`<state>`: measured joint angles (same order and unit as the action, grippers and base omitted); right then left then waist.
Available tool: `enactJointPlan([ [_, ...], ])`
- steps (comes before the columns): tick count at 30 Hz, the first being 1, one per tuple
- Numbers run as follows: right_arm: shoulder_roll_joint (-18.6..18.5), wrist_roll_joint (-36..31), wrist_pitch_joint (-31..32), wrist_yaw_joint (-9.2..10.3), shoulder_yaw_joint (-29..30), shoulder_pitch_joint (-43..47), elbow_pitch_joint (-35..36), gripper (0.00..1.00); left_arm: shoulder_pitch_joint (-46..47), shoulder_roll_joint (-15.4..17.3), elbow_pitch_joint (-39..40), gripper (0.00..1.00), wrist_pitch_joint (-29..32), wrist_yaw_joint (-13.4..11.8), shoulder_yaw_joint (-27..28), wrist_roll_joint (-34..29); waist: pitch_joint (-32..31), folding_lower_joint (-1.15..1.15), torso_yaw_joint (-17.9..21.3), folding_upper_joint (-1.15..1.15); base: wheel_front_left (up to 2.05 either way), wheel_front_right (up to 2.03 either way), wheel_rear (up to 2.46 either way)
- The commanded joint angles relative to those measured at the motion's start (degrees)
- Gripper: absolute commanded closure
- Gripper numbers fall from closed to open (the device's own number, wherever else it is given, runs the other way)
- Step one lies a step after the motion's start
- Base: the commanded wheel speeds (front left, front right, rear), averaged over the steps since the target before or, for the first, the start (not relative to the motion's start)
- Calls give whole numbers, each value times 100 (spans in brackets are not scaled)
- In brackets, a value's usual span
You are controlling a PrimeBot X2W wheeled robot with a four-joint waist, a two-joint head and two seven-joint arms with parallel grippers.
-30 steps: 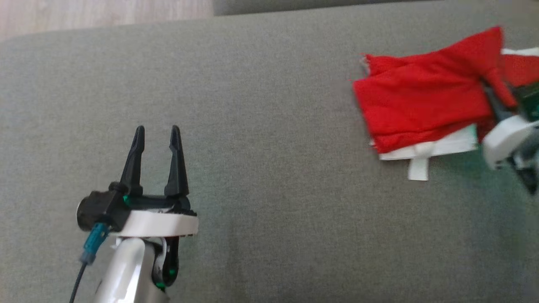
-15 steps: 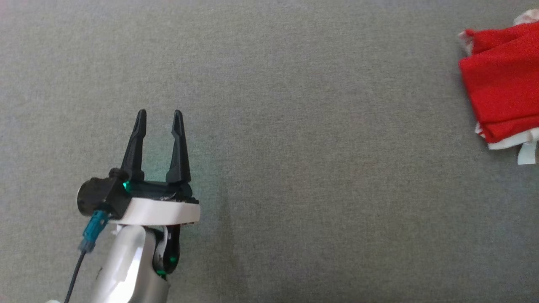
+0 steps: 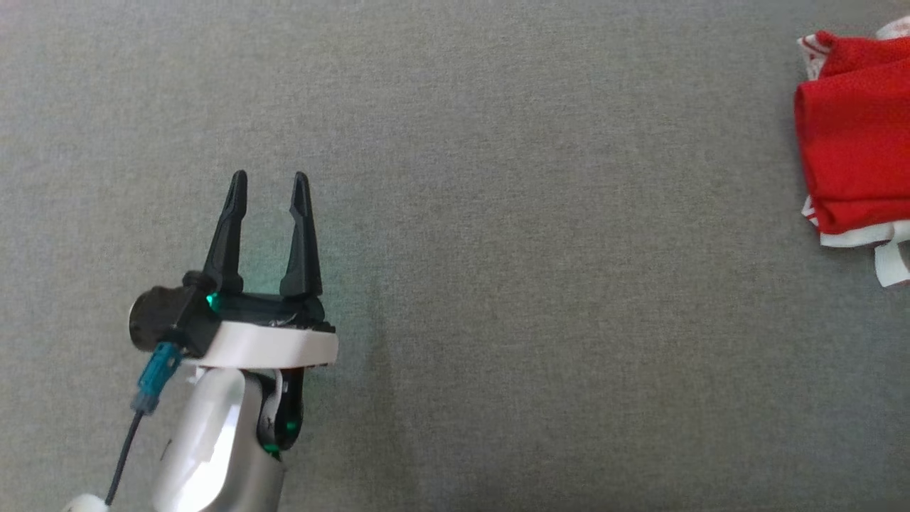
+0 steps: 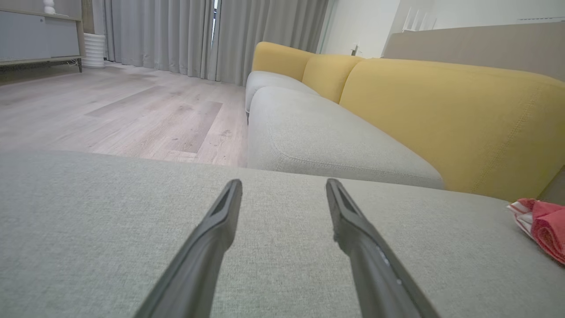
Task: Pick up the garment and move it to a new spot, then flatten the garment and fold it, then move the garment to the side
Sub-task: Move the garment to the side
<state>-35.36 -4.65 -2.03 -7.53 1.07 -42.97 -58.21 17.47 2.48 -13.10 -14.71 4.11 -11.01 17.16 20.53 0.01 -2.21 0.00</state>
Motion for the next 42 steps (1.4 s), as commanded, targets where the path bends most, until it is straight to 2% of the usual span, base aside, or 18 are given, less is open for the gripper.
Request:
enactJointPlan([
  [1,-35,-118,-171,4,160,-87,213,0,140,40,145,0,-29,22,209,-11,-84,-1,36,0,0,0,0],
  [5,220,-230,-525,4,380,-79,455,0,104,40,176,0,-29,4,285,-7,-241,-1,78,0,0,0,0],
  [9,846,-123,-1002,4,555,-35,949,0,-25,40,192,0,-29,-47,436,-16,-529,-1,178,0,0,0,0],
  [17,2321,585,-1278,4,113,684,2553,0,-401,40,275,0,-29,-108,690,7,-1187,-1,354,0,0,0,0],
  [23,2970,895,-1291,4,-194,1749,3239,0,-790,40,289,0,-29,-111,662,82,-1588,-1,349,0,0,0,0],
  [28,3219,1177,-1295,4,-209,2639,3657,0,-1137,40,235,0,-29,-161,646,146,-1828,-1,350,0,0,0,0],
  [35,3246,2028,-1296,4,-725,3556,3976,0,-1457,40,255,0,-29,-187,621,215,-2010,-1,330,0,0,0,0],
  [42,3247,1988,-1296,4,-855,3741,3985,0,-1539,40,340,0,-29,-180,588,222,-2067,-1,318,0,0,0,0],
])
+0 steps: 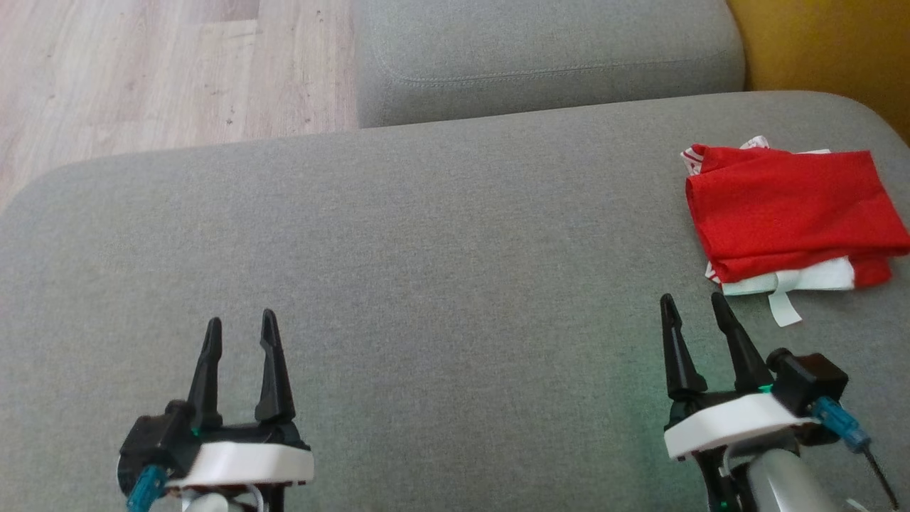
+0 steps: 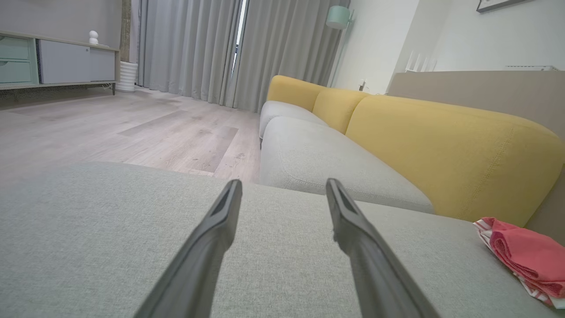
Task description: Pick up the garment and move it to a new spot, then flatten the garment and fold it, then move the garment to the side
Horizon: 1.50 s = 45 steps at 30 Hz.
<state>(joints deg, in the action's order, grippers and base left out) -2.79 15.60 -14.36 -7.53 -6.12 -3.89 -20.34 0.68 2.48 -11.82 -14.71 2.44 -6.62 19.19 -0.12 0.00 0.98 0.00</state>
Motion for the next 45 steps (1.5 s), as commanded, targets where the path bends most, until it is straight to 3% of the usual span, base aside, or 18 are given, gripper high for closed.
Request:
enactJointPlan([
  [1,-10,-56,-63,4,-132,-173,196,0,131,40,215,0,-29,-24,149,19,-6,0,0,0,0,0,0],
  [20,-10,-195,-63,4,-38,-211,214,0,51,40,390,0,-29,-135,303,175,10,0,-28,0,0,0,0],
  [21,-10,-193,-63,4,-39,-212,213,100,38,40,363,100,-29,-157,309,225,10,0,-28,0,0,0,0],
  [25,5,-139,13,0,83,100,-258,100,-228,-6,-133,100,10,-137,99,224,10,0,-28,0,0,0,0],
  [45,-28,1211,328,1,240,47,-107,100,-96,1,-152,100,365,-29,303,1415,13,0,-40,0,0,0,0],
])
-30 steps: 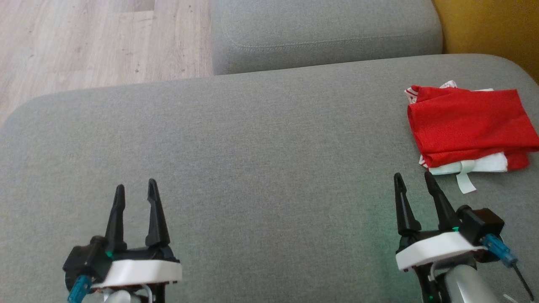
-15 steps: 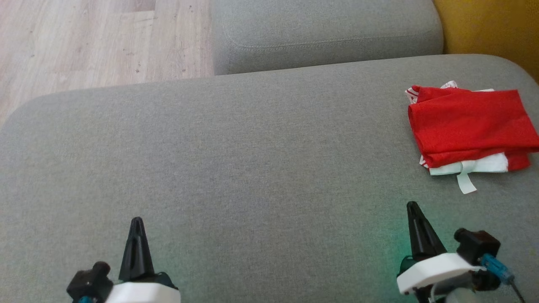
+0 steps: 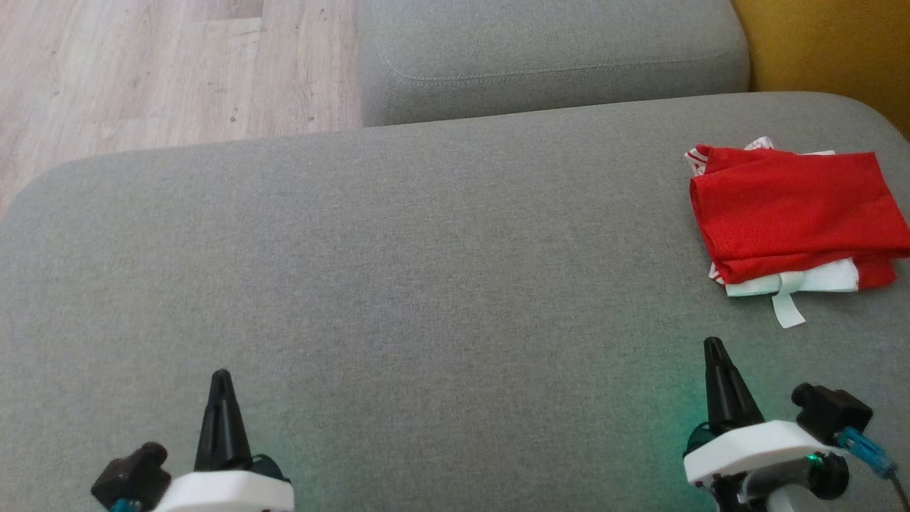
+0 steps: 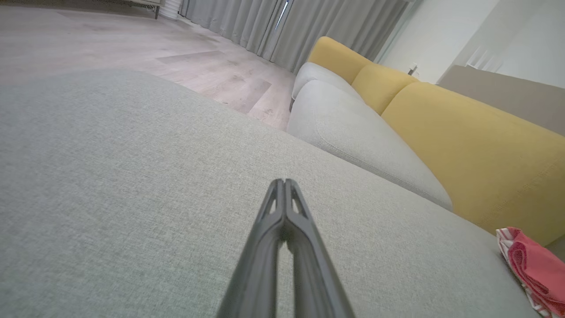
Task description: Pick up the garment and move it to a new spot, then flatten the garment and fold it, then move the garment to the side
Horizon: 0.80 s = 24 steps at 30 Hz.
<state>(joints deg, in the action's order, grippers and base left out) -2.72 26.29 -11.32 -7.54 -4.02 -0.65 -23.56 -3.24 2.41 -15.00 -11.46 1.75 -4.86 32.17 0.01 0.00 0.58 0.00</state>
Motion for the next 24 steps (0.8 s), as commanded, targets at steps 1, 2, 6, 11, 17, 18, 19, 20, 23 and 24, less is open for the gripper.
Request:
enactJointPlan([
  [1,-36,205,39,2,37,-280,222,100,302,8,166,100,58,45,137,173,0,0,-1,0,0,0,0],
  [2,-37,269,55,2,45,-282,230,100,308,9,166,100,74,50,147,230,1,0,-2,0,0,0,0],
  [6,-41,460,101,2,69,-290,251,100,327,10,164,100,125,66,176,400,1,0,-4,0,0,0,0],
  [11,-46,778,179,2,110,-302,287,100,358,12,160,100,210,92,225,683,2,0,-6,0,0,0,0],
  [17,-51,1158,274,2,161,-318,330,100,395,14,156,100,311,122,283,1024,3,0,-10,0,0,0,0],
  [18,-52,1221,290,2,169,-320,338,100,402,14,155,100,328,128,293,1081,3,0,-10,0,0,0,0],
  [19,-53,1284,305,2,178,-323,345,100,408,15,155,100,345,133,303,1137,3,0,-11,0,0,0,0],
  [20,-53,1348,321,2,187,-325,352,100,414,15,154,100,362,138,312,1194,3,0,-11,0,0,0,0],
  [23,-55,1535,369,3,212,-333,373,100,433,16,152,100,412,153,341,1362,4,0,-13,0,0,0,0],
  [24,-56,1598,385,3,221,-335,381,100,439,16,151,100,429,158,351,1419,4,0,-14,0,0,0,0],
])
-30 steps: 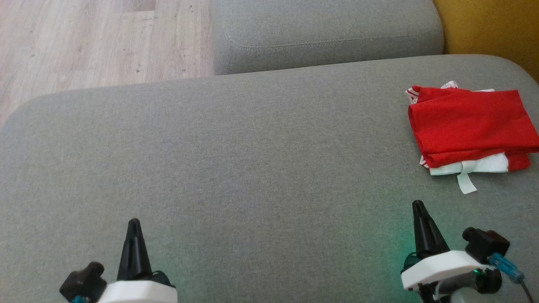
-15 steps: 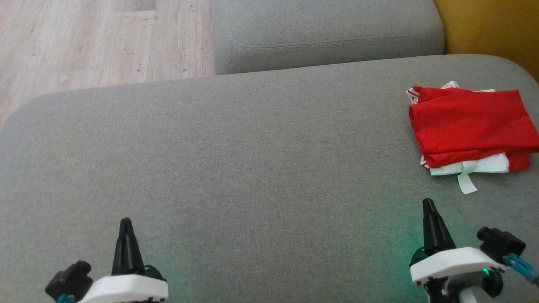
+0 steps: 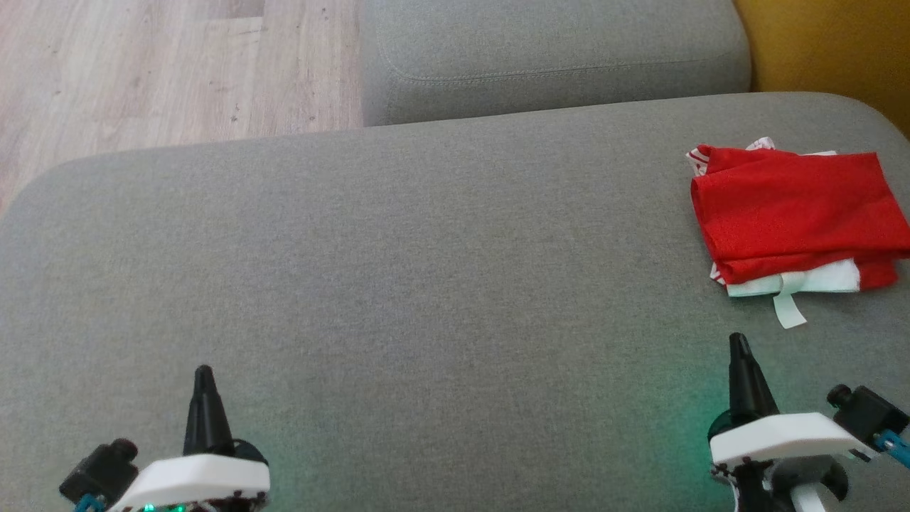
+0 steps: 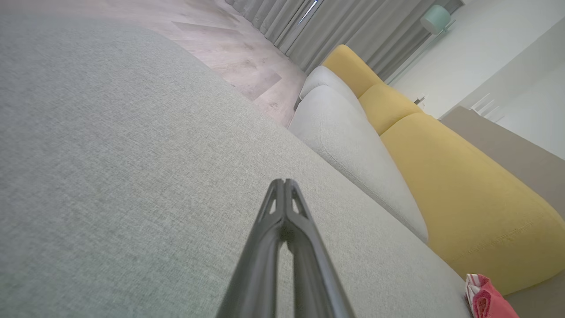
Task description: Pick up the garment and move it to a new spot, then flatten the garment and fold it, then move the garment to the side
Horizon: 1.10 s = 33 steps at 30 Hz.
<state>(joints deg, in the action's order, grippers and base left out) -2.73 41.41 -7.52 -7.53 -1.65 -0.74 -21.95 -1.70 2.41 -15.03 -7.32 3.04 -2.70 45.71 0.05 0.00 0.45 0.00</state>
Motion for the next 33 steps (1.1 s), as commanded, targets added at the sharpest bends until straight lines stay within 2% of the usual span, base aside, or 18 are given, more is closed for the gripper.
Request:
enactJointPlan([
  [1,-56,148,21,2,-6,-328,226,100,291,17,154,100,32,35,144,122,0,0,-1,0,0,0,0],
  [33,-66,2092,528,3,277,-408,448,100,485,28,132,100,555,194,446,1879,5,0,-18,0,0,0,0],
])
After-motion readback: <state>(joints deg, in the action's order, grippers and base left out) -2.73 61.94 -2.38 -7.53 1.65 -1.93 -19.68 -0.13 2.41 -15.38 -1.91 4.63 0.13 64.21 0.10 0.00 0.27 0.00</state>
